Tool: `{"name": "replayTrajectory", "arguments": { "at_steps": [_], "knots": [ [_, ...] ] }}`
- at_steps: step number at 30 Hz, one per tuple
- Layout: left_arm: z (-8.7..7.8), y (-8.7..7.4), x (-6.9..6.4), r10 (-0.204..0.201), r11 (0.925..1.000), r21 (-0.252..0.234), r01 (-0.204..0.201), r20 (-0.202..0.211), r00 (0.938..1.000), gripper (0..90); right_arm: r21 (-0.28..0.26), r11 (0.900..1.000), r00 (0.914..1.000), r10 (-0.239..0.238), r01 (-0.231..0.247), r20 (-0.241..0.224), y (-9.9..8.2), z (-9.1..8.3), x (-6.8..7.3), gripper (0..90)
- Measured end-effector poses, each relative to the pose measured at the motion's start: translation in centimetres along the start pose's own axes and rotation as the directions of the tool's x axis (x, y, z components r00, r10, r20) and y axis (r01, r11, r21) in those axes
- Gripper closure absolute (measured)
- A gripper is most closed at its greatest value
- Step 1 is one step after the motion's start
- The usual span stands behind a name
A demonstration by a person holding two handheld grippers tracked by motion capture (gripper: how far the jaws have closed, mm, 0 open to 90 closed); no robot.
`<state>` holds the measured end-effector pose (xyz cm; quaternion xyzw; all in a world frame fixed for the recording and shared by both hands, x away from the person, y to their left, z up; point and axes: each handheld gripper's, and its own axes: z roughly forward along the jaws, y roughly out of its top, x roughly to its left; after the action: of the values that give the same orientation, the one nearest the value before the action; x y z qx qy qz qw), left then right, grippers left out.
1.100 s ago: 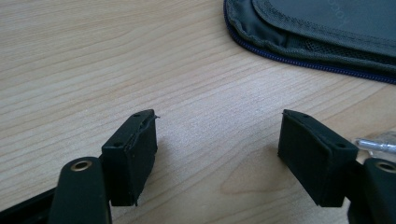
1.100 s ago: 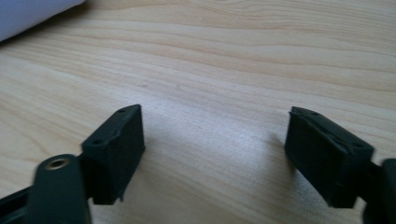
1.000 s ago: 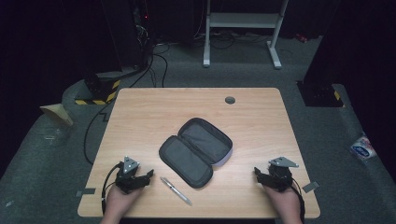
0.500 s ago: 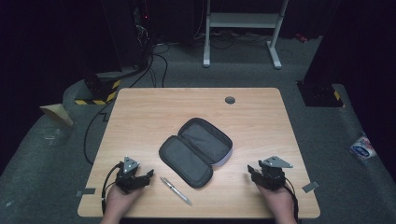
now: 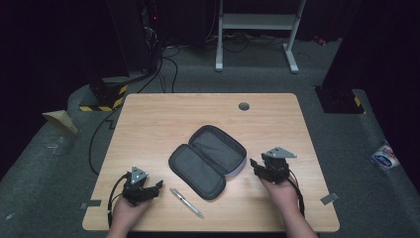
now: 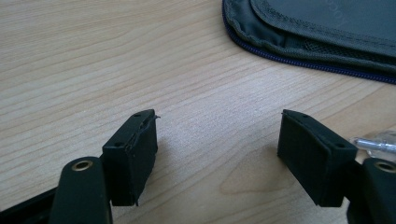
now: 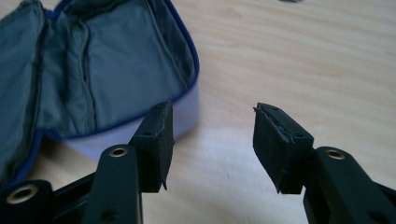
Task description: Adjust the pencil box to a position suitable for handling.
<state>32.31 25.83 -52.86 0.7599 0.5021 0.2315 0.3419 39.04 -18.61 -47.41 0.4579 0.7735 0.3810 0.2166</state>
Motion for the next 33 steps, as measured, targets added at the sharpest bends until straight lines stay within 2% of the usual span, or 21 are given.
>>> {"name": "replayTrajectory", "arguments": {
  "at_steps": [4,10,13,14,17,19,20,24,33],
  "knots": [
    [0.0,0.0,0.0,0.0,1.0,0.0,0.0,0.0,1.0,28.6,0.002,0.9992,0.9992,-0.04,0.04,-0.003,2.3,1.7,0.8,49.3],
    [0.0,0.0,0.0,-0.002,1.0,0.002,0.002,0.003,1.0,28.6,0.057,0.9941,0.9951,-0.094,0.092,0.032,4.3,4.8,1.7,56.7],
    [0.0,0.0,0.0,0.002,1.0,0.004,-0.002,0.004,1.0,28.6,0.109,0.9919,0.9964,-0.07,0.064,0.049,4.6,6.3,1.6,61.0],
    [0.0,0.0,0.0,0.002,1.0,0.004,-0.002,0.004,1.0,28.6,0.109,0.9919,0.9964,-0.07,0.064,0.049,4.6,6.3,1.6,61.0],
    [0.0,0.0,0.0,0.001,1.0,0.004,-0.001,0.005,1.0,28.6,0.153,0.9861,0.997,-0.071,0.066,0.029,4.2,7.2,1.4,77.3],
    [0.0,0.0,0.0,0.002,1.0,0.004,-0.002,0.005,1.0,28.6,0.152,0.9861,0.9969,-0.072,0.067,0.03,3.8,7.0,1.2,84.8],
    [0.0,0.0,0.0,0.002,1.0,0.004,-0.002,0.005,1.0,28.6,0.145,0.9875,0.9971,-0.068,0.062,0.035,3.7,6.8,1.0,85.7],
    [0.0,0.0,0.0,0.002,1.0,0.004,-0.002,0.005,1.0,28.6,0.122,0.9919,0.9966,-0.044,0.036,0.07,2.7,5.5,-0.4,86.4],
    [0.0,0.0,0.0,0.0,1.0,0.0,0.0,0.004,1.0,28.6,0.074,0.9972,0.991,0.001,-0.011,0.134,-0.6,1.4,-4.2,86.1]
  ]
}}
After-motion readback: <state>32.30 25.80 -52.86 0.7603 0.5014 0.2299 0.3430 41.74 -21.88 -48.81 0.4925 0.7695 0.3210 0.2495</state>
